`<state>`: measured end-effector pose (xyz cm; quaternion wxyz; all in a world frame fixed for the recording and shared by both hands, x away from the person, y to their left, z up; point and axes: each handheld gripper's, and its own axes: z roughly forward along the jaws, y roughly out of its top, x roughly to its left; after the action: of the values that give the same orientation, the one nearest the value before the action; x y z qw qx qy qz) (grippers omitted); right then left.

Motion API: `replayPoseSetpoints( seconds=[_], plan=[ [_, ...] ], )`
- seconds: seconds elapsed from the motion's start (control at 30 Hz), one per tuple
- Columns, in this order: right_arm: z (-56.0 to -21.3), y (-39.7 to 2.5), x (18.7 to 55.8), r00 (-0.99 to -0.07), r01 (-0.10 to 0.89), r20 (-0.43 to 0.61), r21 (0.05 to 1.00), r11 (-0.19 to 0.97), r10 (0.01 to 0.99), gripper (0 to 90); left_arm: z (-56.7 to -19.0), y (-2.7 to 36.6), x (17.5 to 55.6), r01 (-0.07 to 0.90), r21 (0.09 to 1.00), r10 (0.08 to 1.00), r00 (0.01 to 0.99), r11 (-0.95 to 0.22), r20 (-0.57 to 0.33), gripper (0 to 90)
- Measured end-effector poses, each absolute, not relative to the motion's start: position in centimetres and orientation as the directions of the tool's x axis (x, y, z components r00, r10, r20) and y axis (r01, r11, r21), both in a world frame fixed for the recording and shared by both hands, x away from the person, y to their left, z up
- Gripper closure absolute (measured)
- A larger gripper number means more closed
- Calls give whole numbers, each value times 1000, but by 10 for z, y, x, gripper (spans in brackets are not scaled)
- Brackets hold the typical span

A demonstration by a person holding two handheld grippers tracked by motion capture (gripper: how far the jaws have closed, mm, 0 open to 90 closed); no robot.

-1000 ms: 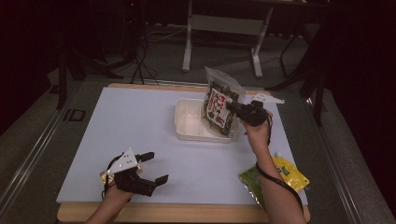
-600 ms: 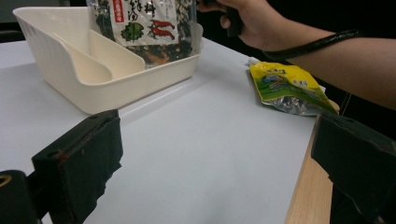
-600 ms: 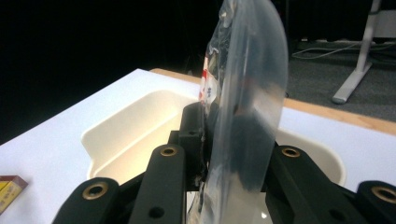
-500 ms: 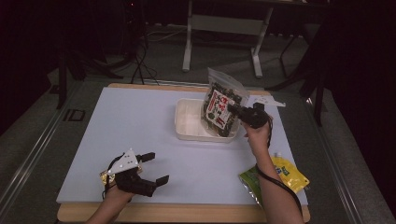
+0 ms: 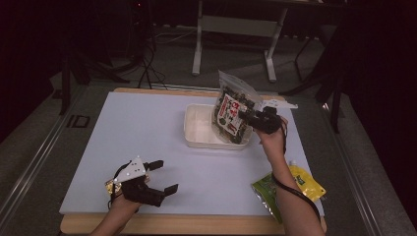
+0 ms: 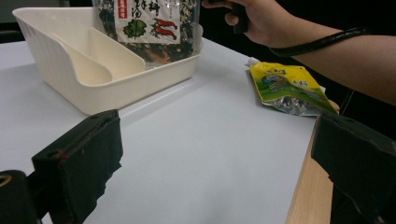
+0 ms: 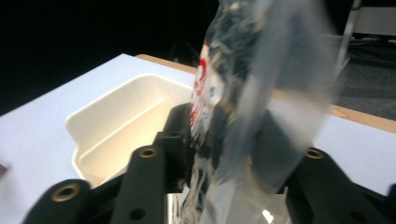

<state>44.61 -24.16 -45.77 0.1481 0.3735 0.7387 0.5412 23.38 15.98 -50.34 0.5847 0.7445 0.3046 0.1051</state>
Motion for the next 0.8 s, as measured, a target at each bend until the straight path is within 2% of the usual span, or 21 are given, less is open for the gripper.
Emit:
replayPoseSetpoints(
  seconds=[0.1,0.37,0.6,0.7,0.8],
  plan=[
    [-454,-246,446,-666,400,203,910,113,718,467,-503,160,233,329,936,579,791,-128,-199,24],
    [-448,-259,437,-634,402,190,909,109,750,386,-503,159,234,331,934,578,791,-132,-199,24],
    [-437,-273,420,-632,396,190,912,102,752,250,-505,156,234,326,938,571,794,-115,-207,24],
    [-434,-277,412,-648,387,189,916,105,738,159,-505,155,234,317,939,572,798,-130,-190,24],
    [-429,-281,401,-655,382,176,916,121,735,126,-504,152,232,296,939,572,807,-177,-147,36]
  ],
)
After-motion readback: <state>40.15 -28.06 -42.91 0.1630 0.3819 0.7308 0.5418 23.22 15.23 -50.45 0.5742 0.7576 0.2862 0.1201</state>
